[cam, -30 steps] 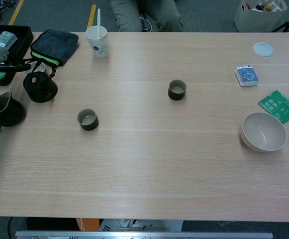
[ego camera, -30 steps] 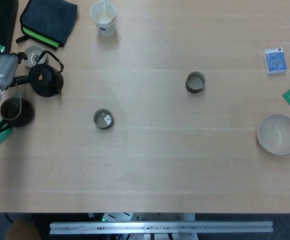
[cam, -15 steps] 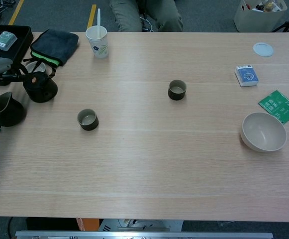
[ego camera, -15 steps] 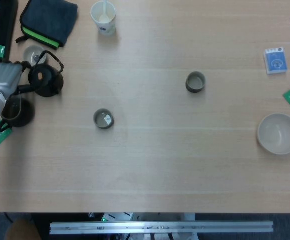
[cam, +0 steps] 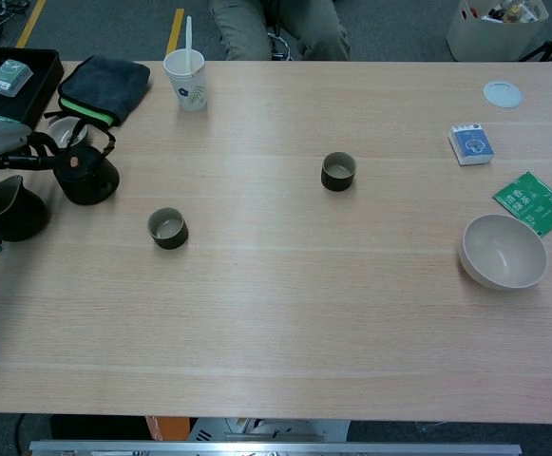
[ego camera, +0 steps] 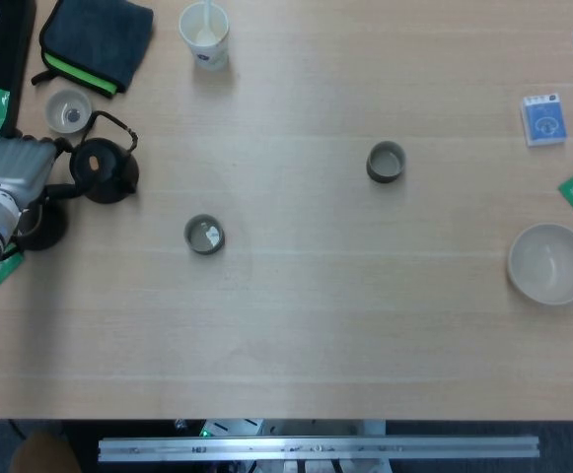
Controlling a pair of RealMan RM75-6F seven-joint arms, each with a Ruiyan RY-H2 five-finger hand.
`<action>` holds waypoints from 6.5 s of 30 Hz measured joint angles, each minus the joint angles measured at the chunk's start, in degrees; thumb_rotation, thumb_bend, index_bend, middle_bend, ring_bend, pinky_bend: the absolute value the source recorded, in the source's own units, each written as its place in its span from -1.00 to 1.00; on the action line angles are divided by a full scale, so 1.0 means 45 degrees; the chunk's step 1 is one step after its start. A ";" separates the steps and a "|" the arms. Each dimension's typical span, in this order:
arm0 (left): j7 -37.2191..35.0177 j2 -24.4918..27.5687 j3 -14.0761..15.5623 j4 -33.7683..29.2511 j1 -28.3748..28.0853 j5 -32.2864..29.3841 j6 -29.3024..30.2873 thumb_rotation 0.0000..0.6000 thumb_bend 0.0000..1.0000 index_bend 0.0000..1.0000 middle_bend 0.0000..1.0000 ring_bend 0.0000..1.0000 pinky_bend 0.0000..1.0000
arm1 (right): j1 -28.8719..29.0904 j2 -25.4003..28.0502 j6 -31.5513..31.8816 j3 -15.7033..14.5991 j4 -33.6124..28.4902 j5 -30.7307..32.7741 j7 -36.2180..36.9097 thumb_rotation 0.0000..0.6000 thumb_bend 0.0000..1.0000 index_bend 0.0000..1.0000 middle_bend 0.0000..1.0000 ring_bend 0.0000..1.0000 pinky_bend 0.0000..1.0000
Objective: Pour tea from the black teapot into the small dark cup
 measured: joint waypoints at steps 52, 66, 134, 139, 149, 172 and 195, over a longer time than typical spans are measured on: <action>0.1110 0.0290 -0.0727 -0.1863 -0.1070 0.0243 0.1057 -0.76 -0.60 -1.00 -0.97 -0.95 -0.79 | -0.0256 -0.0161 0.0342 -0.0085 0.0650 -0.0006 0.0764 1.00 -0.58 -0.47 -0.41 -0.59 -0.38; 0.3456 -0.0928 0.0108 -0.0664 -0.2436 -0.2253 0.0674 -0.76 -0.60 -0.92 -0.77 -0.93 -0.79 | -0.0276 -0.0260 0.0214 -0.0047 0.0943 0.0196 0.1018 1.00 -0.58 -0.47 -0.41 -0.59 -0.38; 0.3627 0.0322 0.0580 -0.3638 -0.1023 0.1122 0.2839 -0.63 -0.60 -0.22 -0.09 -0.35 -0.79 | -0.0276 -0.0383 0.0312 -0.0042 0.1136 0.0083 0.1264 1.00 -0.58 -0.47 -0.41 -0.59 -0.38; 0.3697 0.0271 0.0528 -0.3730 -0.1068 0.1035 0.2691 -0.62 -0.60 -0.17 -0.03 -0.31 -0.79 | -0.0287 -0.0383 0.0321 -0.0024 0.1176 0.0120 0.1311 1.00 -0.58 -0.47 -0.41 -0.59 -0.38; 0.3810 0.0159 0.0426 -0.3822 -0.1318 0.0772 0.2285 -0.63 -0.60 0.13 0.30 -0.03 -0.79 | -0.0296 -0.0395 0.0323 0.0045 0.1261 0.0235 0.1396 1.00 -0.58 -0.47 -0.41 -0.59 -0.38; 0.2978 0.0240 0.0487 -0.3871 -0.0778 0.1478 0.2936 -0.62 -0.60 -0.07 0.12 -0.13 -0.79 | -0.0280 -0.0325 0.0295 0.0055 0.1172 0.0207 0.1401 1.00 -0.58 -0.47 -0.41 -0.59 -0.38; 0.1777 0.0068 0.0484 -0.3670 0.0419 0.2537 0.3096 -0.62 -0.60 -0.10 0.09 -0.15 -0.79 | -0.0309 -0.0281 0.0321 0.0022 0.1004 0.0162 0.1241 1.00 -0.58 -0.47 -0.41 -0.59 -0.38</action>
